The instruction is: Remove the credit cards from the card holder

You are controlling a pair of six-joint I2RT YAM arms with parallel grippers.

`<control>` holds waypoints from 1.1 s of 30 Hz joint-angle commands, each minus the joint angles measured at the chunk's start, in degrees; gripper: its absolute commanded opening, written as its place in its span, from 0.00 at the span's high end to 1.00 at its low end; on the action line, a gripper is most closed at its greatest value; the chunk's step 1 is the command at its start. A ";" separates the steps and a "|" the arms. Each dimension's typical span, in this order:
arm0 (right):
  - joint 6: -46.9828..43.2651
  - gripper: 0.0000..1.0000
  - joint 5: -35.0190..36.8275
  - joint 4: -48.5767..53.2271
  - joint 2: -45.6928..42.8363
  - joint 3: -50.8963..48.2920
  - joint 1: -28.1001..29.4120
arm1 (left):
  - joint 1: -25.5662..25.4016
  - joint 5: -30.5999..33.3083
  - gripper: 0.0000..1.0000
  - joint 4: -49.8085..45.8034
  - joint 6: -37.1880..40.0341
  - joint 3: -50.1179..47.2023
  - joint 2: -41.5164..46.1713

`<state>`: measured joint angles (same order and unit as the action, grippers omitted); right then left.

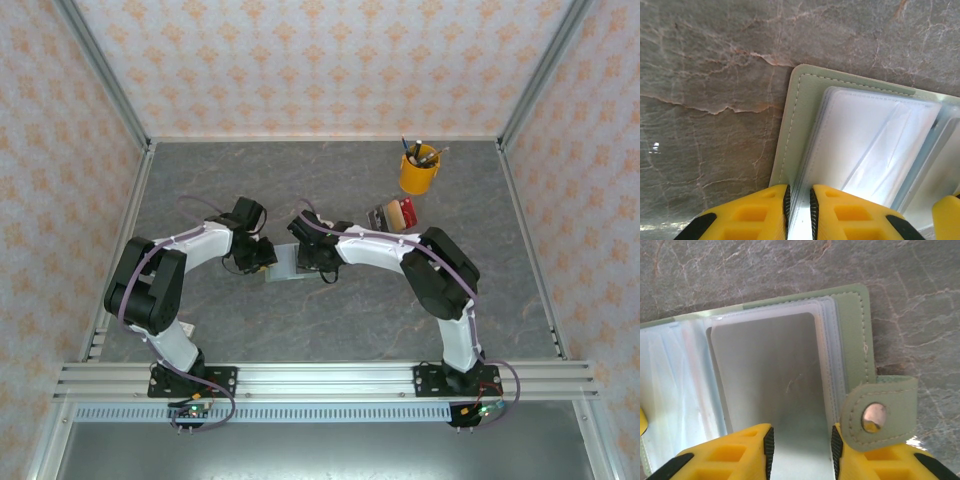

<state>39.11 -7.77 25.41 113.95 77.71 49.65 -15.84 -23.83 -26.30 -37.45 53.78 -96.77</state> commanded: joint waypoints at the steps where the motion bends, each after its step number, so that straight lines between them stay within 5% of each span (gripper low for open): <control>1: -0.44 0.62 -4.53 -1.49 1.92 1.00 -0.32 | -0.42 0.87 0.79 -1.02 1.42 -0.46 -1.50; 23: 6.62 0.60 -27.36 -29.59 -4.95 -10.72 -5.61 | -0.43 0.52 0.82 -1.38 2.03 -0.40 -1.14; 29: 7.32 0.60 -28.98 -32.61 -5.99 -11.77 -5.62 | -0.42 0.67 0.82 -1.60 2.12 -0.29 -1.12; 33: 5.30 0.60 -23.10 -26.40 -7.03 -11.41 -5.61 | -0.43 0.83 0.83 -1.64 2.04 -0.22 -0.96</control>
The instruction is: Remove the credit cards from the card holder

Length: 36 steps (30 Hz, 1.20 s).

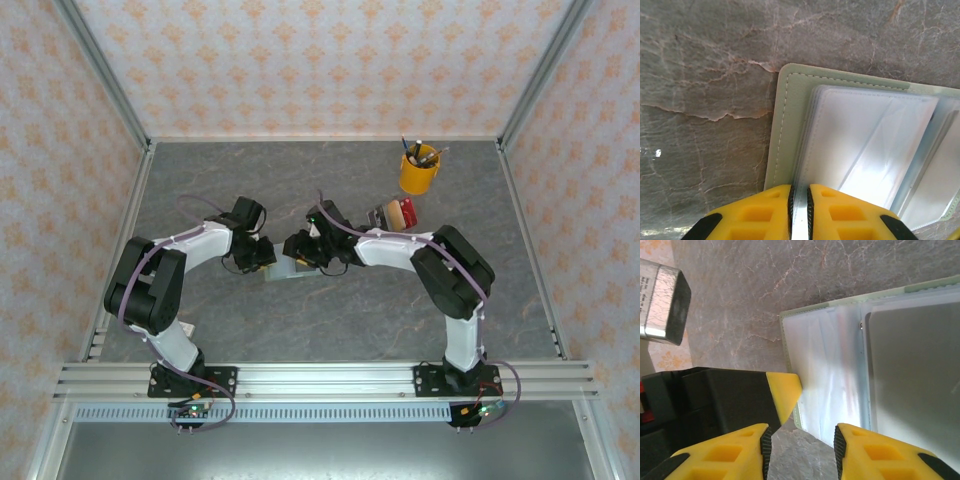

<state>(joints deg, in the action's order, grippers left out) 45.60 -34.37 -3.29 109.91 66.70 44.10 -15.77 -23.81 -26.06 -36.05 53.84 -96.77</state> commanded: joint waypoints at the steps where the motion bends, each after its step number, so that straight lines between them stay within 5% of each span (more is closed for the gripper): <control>1: -1.97 0.60 5.76 5.38 -3.02 -0.11 -0.15 | -0.42 0.83 0.82 -1.89 0.64 -0.32 -0.96; 15: -6.31 0.62 20.07 20.73 -2.26 3.09 -0.11 | -0.48 1.14 0.83 -2.06 0.81 -0.22 -1.28; 36: -7.47 0.68 16.00 20.05 1.17 4.75 -0.06 | -0.46 1.05 0.83 -2.24 0.80 -0.22 -1.18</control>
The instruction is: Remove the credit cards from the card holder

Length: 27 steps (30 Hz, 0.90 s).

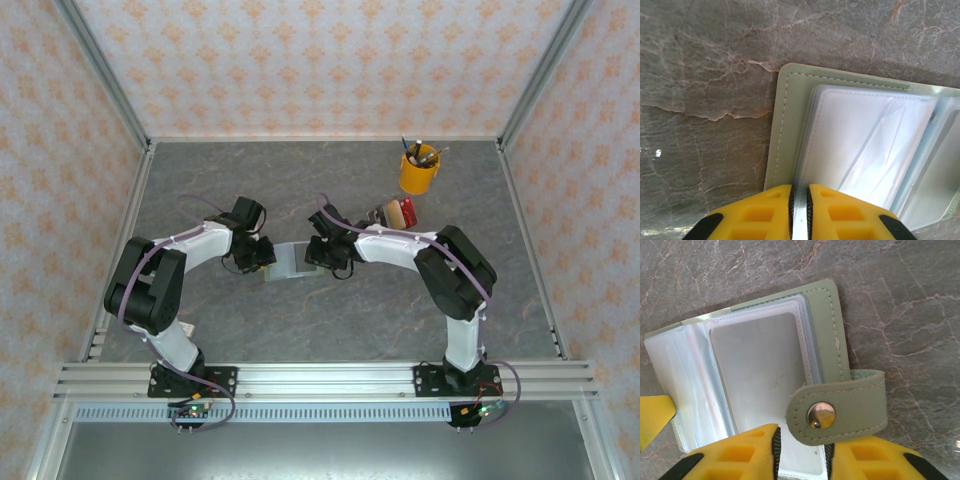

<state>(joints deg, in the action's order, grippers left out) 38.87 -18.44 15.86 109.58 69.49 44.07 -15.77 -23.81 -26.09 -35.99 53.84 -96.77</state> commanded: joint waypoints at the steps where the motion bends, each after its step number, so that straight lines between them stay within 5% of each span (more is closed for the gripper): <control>1: -0.73 0.68 0.12 1.06 1.67 2.04 -0.04 | -0.46 1.05 0.83 -2.22 0.74 -0.20 -1.14; 17: -1.84 0.66 0.25 3.05 4.11 3.55 0.40 | -0.47 0.96 0.83 -2.13 0.81 -0.29 -1.31; 27: 0.77 0.66 -13.30 -8.36 3.01 1.09 -0.37 | -0.50 0.40 0.85 -1.88 0.74 -0.41 -1.49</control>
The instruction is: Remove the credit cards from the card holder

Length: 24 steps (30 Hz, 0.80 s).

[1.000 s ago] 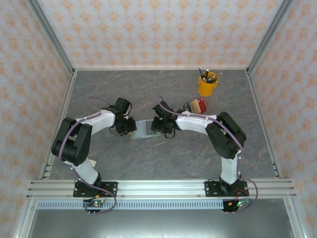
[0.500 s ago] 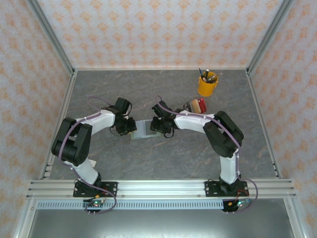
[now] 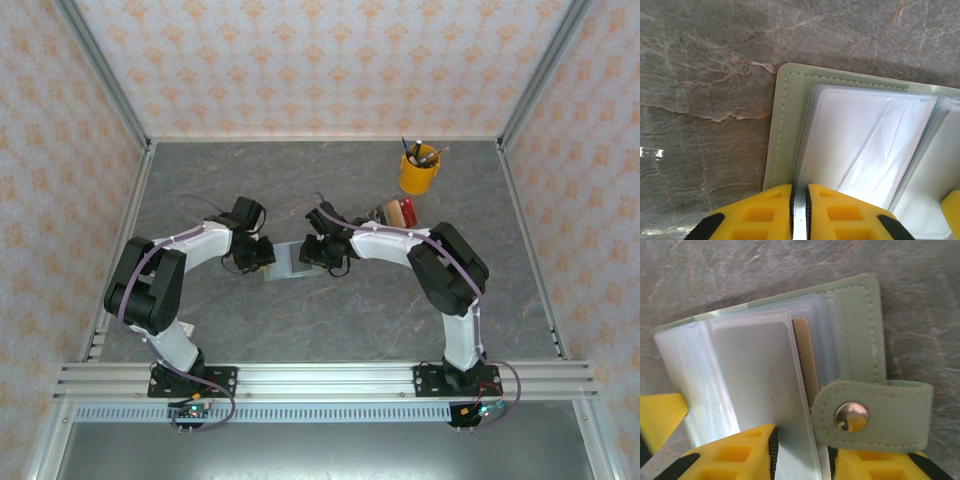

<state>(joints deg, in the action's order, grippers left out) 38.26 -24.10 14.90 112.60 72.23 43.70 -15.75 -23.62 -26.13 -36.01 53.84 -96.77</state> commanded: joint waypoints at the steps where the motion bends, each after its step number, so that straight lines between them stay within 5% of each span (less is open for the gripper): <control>1: 2.34 0.66 -9.53 -10.31 -1.00 -2.77 -0.36 | -0.52 -0.06 0.86 -1.61 0.61 -0.41 -1.55; 24: 1.86 0.64 -13.35 -11.80 -4.53 -2.27 -0.15 | -0.50 0.52 0.86 -2.82 0.83 0.63 -0.51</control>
<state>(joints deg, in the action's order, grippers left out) 40.42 -35.16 6.09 109.73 68.62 42.98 -15.77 -23.83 -26.30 -35.99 54.06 -96.77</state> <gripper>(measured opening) 0.361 0.145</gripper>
